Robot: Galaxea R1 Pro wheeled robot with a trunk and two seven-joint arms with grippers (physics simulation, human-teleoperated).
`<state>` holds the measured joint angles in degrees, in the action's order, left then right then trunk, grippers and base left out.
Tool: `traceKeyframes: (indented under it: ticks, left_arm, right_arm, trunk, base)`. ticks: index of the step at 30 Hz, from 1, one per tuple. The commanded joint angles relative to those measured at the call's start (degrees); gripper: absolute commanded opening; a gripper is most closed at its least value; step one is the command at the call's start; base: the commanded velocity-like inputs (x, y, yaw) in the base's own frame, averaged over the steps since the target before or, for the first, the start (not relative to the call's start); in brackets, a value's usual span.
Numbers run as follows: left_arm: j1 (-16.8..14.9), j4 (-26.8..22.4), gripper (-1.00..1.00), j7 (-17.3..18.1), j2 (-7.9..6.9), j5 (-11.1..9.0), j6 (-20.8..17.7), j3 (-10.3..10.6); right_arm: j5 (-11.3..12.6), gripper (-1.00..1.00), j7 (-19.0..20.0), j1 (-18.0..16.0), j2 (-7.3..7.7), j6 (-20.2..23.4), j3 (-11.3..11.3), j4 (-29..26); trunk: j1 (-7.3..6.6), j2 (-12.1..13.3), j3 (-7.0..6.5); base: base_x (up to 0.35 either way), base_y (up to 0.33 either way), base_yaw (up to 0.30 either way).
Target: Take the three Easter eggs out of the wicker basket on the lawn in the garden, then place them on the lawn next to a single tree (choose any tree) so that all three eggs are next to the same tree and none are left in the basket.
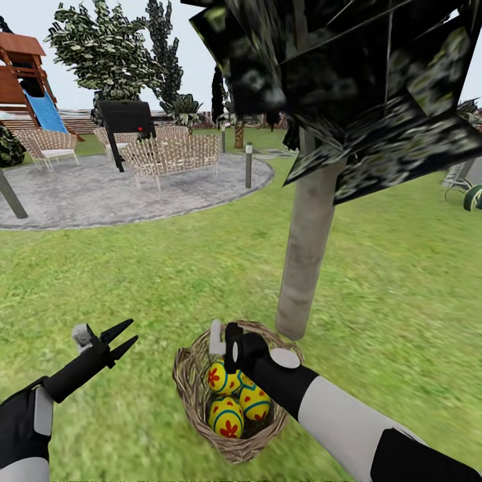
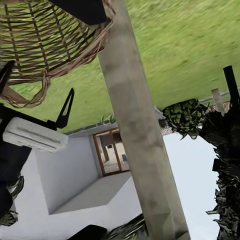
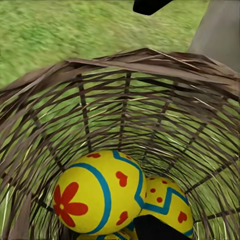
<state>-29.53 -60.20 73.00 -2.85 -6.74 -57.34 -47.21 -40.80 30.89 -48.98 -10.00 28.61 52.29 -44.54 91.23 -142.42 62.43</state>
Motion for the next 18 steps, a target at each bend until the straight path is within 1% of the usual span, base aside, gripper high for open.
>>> traceKeyframes:
  ticks: [1, 2, 15, 18]
  left_arm:
    - [0.0, 0.0, 1.0, 0.0, 0.05, 0.0, 0.0, 0.0]
    - [0.0, 0.0, 1.0, 0.0, 0.18, 0.0, 0.0, 0.0]
    - [0.0, -0.1, 1.0, 0.3, 0.48, 0.0, -0.1, 0.1]
    - [0.0, 0.0, 1.0, 0.3, 0.48, 0.0, -0.1, 0.1]
  right_arm:
    - [0.0, 1.0, 0.0, 0.0, 0.0, 0.0, 0.0, -0.2]
    - [0.1, 1.0, 0.0, 0.0, 0.0, -0.1, 0.0, -0.4]
    - [0.1, 1.0, -0.2, 0.0, 0.0, -0.2, -0.6, -0.2]
    - [0.1, 1.0, -0.7, 0.0, 0.0, -0.1, -0.6, 0.0]
  trunk:
    - [0.22, -0.4, 0.18]
    - [0.44, -0.8, 0.36]
    - [0.78, -1.0, 3.24]
    - [0.86, -1.0, 3.91]
  base:
    - [0.0, 0.0, 0.0]
    - [0.0, 0.0, 0.0]
    - [0.0, 0.0, 0.0]
    - [0.0, 0.0, 0.0]
